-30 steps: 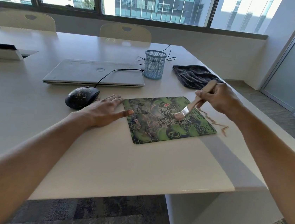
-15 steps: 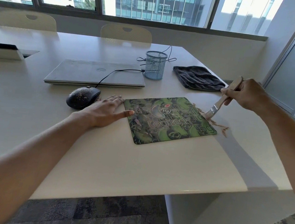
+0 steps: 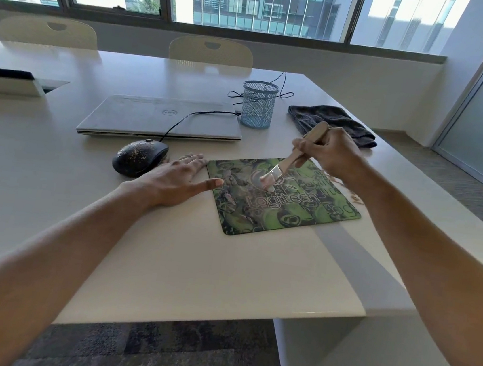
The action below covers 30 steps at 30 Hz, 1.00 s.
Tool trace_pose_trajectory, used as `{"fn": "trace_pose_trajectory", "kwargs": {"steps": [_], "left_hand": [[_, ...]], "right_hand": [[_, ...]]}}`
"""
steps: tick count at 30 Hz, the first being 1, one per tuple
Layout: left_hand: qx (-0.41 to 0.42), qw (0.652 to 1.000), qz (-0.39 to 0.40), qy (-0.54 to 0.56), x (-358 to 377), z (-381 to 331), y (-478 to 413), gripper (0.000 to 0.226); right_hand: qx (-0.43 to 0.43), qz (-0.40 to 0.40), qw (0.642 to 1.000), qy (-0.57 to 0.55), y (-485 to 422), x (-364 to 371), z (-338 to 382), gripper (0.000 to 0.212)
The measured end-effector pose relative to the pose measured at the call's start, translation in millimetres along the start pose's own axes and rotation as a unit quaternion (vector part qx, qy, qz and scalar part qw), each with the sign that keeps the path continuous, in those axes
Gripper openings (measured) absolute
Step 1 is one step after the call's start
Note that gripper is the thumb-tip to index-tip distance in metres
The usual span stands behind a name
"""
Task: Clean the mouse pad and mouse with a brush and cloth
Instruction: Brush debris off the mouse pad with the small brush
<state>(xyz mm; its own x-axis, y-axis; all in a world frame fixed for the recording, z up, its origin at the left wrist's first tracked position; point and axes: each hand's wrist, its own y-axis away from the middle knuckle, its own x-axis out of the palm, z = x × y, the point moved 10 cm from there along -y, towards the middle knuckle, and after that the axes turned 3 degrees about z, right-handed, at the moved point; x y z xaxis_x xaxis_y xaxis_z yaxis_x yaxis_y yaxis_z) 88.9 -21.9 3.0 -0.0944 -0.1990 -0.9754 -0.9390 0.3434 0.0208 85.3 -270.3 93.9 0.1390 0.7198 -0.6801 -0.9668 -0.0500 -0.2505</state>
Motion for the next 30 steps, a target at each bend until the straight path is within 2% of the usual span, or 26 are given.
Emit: {"fn": "trace_pose_trajectory", "kwargs": {"steps": [11, 17, 20, 25, 30], "left_hand": [[0.002, 1.000, -0.004, 0.001, -1.8, -1.4, 1.6, 0.101], [0.002, 1.000, -0.007, 0.008, -1.7, -1.3, 0.4, 0.100], [0.001, 1.000, -0.007, 0.009, -1.6, -0.6, 0.3, 0.100], [0.002, 1.000, -0.005, 0.008, -1.0, -0.9, -0.3, 0.101], [0.001, 1.000, -0.004, 0.010, -0.8, -1.4, 0.3, 0.101]], "right_hand": [[0.056, -0.058, 0.986, 0.143, -0.6, -74.3, -48.7, 0.032], [0.015, -0.072, 0.974, 0.212, -3.5, -83.7, -27.8, 0.033], [-0.019, -0.072, 0.980, 0.186, -6.9, -66.0, -0.8, 0.033], [-0.062, -0.013, 0.994, 0.090, -6.9, -3.9, 40.3, 0.031], [-0.053, -0.005, 0.996, 0.072, -10.0, 19.3, 45.3, 0.031]]}}
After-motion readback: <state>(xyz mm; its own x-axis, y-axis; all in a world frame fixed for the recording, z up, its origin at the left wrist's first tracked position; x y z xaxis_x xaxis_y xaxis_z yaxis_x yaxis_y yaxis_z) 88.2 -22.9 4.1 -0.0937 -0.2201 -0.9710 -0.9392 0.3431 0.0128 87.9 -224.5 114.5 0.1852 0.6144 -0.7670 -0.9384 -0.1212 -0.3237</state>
